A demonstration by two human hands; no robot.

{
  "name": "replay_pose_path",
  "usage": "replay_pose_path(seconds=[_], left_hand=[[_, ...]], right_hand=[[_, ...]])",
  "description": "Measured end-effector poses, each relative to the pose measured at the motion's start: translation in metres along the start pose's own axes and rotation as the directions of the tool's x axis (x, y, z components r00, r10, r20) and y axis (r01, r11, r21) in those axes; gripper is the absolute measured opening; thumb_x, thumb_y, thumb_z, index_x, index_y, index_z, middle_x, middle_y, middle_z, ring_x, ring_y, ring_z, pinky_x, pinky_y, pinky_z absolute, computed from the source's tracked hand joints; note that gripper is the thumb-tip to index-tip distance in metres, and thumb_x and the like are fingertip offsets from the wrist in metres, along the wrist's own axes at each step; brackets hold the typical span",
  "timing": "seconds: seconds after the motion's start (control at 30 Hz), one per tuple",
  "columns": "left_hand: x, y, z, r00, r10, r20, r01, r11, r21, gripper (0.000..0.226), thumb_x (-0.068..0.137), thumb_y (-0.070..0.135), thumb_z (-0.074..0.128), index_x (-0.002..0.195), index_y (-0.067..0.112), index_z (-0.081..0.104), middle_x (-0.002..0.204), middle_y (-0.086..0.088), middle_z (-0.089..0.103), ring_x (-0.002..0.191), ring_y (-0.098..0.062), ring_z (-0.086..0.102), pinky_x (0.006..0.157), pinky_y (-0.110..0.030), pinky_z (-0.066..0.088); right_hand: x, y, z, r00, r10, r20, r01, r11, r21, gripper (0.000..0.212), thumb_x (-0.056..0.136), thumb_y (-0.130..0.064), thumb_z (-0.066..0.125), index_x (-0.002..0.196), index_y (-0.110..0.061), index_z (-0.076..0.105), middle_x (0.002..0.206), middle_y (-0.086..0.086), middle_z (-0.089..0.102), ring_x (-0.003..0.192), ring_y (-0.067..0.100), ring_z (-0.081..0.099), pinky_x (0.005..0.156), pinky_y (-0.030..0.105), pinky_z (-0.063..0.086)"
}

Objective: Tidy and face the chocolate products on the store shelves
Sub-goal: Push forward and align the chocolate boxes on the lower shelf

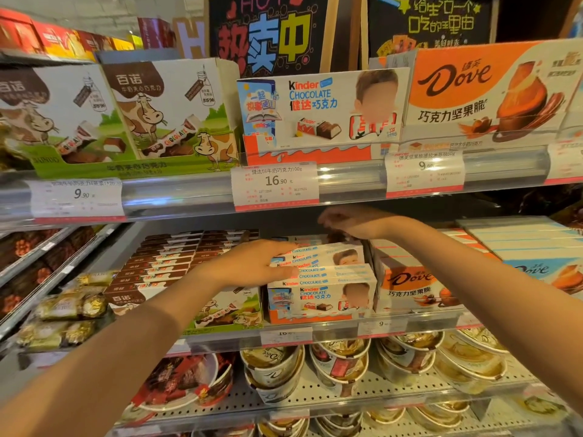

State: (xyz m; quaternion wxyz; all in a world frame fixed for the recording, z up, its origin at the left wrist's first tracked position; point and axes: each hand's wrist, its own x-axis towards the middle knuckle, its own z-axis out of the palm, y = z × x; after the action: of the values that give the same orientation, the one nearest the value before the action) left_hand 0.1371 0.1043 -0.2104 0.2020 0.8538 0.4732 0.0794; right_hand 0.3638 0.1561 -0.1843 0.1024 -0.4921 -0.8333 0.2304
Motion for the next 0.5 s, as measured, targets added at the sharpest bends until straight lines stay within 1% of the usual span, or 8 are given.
replay_pose_path(seconds=[0.03,0.07,0.1,0.17,0.23,0.3,0.4,0.5], left_hand=[[-0.001,0.002,-0.001,1.0,-0.007,0.006,0.007,1.0,-0.024,0.049,0.082,0.056,0.058,0.128,0.045,0.047,0.119,0.023,0.061,0.102,0.0,0.06,0.086,-0.037,0.054],[-0.002,0.004,-0.002,1.0,-0.01,0.022,0.011,0.999,-0.038,0.057,0.074,0.06,0.064,0.127,0.047,0.046,0.116,0.025,0.061,0.101,0.002,0.061,0.086,-0.035,0.054],[-0.003,0.005,-0.002,0.999,-0.008,0.045,0.009,1.0,-0.017,0.067,0.067,0.061,0.07,0.127,0.047,0.044,0.116,0.026,0.06,0.102,0.003,0.059,0.087,-0.033,0.053],[-0.002,0.006,0.0,0.997,0.013,0.073,-0.023,0.991,0.129,0.087,0.057,0.058,0.079,0.132,0.047,0.036,0.125,0.025,0.054,0.11,0.003,0.052,0.09,-0.028,0.048],[0.0,0.004,0.002,0.998,0.018,0.055,-0.03,0.971,0.237,0.098,0.055,0.055,0.082,0.136,0.045,0.028,0.13,0.023,0.05,0.114,-0.002,0.049,0.091,-0.028,0.046],[0.002,0.002,0.003,0.999,0.024,0.037,-0.033,0.966,0.258,0.095,0.058,0.049,0.082,0.136,0.044,0.027,0.129,0.021,0.051,0.112,-0.004,0.05,0.088,-0.029,0.047],[0.003,0.0,0.004,0.999,0.029,0.026,-0.035,0.964,0.265,0.092,0.06,0.049,0.081,0.137,0.042,0.03,0.127,0.021,0.052,0.111,-0.004,0.051,0.087,-0.03,0.048],[0.004,-0.001,0.005,0.999,0.029,0.028,-0.035,0.964,0.263,0.089,0.061,0.049,0.08,0.136,0.04,0.033,0.127,0.02,0.053,0.111,-0.004,0.051,0.088,-0.032,0.048]], right_hand=[[0.004,0.005,-0.001,1.0,0.029,-0.006,-0.029,0.997,-0.069,0.03,0.099,-0.024,0.043,0.127,-0.018,0.051,0.129,0.002,0.053,0.116,0.018,0.05,0.097,0.027,0.04],[0.009,0.009,-0.001,0.998,0.049,0.025,-0.045,0.99,-0.131,0.032,0.097,-0.02,0.047,0.129,-0.015,0.05,0.13,0.004,0.053,0.117,0.019,0.05,0.098,0.028,0.04],[0.013,0.012,0.0,0.996,0.064,0.07,-0.051,0.984,-0.173,0.036,0.094,-0.018,0.051,0.13,-0.012,0.05,0.131,0.007,0.054,0.117,0.02,0.051,0.1,0.03,0.041],[0.019,0.014,0.002,0.987,0.089,0.137,-0.061,0.978,-0.197,0.041,0.092,-0.018,0.056,0.131,-0.007,0.049,0.131,0.011,0.054,0.118,0.024,0.052,0.102,0.033,0.041],[0.022,0.011,0.002,0.983,0.098,0.152,-0.065,0.976,-0.21,0.043,0.091,-0.019,0.057,0.132,-0.006,0.049,0.131,0.012,0.054,0.118,0.026,0.051,0.103,0.034,0.041],[0.027,0.009,0.004,0.984,0.111,0.141,-0.077,0.971,-0.228,0.045,0.088,-0.021,0.062,0.13,-0.007,0.05,0.127,0.01,0.057,0.114,0.026,0.054,0.101,0.033,0.044],[0.032,0.007,0.009,0.983,0.137,0.119,-0.099,0.955,-0.279,0.046,0.084,-0.025,0.067,0.125,-0.01,0.051,0.117,0.007,0.059,0.106,0.023,0.055,0.094,0.03,0.047],[0.034,0.007,0.012,0.972,0.112,0.208,-0.049,0.957,-0.286,0.036,0.086,-0.02,0.065,0.119,-0.009,0.058,0.109,0.005,0.06,0.097,0.018,0.054,0.084,0.025,0.047]])
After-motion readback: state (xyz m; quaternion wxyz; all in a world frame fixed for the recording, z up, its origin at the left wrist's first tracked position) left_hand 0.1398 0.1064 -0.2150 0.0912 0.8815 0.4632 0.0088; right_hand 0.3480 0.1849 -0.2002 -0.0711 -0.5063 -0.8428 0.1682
